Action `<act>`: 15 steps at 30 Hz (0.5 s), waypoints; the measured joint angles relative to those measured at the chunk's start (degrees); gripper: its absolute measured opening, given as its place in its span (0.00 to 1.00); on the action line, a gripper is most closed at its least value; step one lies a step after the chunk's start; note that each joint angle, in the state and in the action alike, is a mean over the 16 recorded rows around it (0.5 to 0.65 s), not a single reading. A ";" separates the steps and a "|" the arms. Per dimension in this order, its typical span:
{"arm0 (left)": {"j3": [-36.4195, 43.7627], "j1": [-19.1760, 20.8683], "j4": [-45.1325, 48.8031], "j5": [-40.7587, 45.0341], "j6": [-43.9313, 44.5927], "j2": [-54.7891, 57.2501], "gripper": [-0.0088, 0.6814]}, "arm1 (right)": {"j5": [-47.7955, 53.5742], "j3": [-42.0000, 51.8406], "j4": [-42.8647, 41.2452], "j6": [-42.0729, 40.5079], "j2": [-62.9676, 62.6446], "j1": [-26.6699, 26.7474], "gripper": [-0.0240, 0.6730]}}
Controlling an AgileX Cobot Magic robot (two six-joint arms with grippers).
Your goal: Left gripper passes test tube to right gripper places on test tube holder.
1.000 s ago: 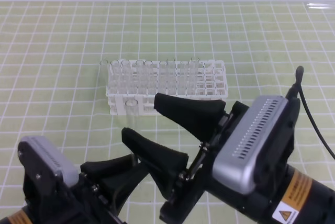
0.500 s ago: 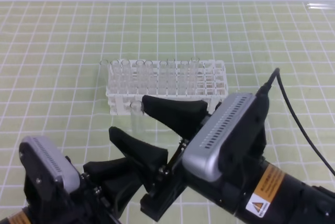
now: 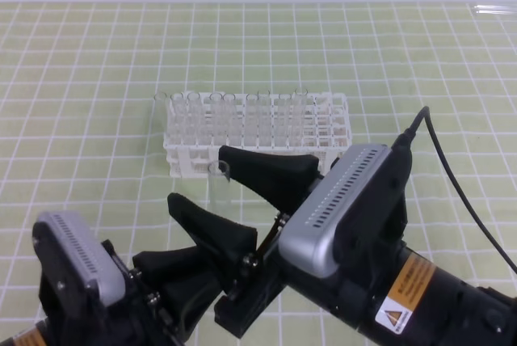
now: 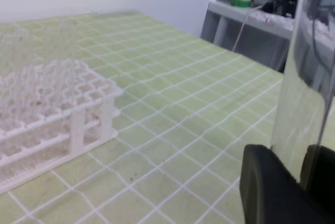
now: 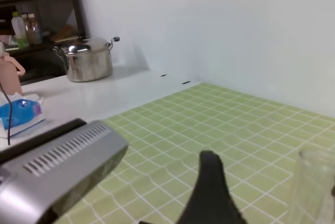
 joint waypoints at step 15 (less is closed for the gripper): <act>0.00 0.01 0.27 -0.38 -0.91 -0.02 0.09 | -0.62 0.00 -0.66 1.38 1.24 0.00 0.69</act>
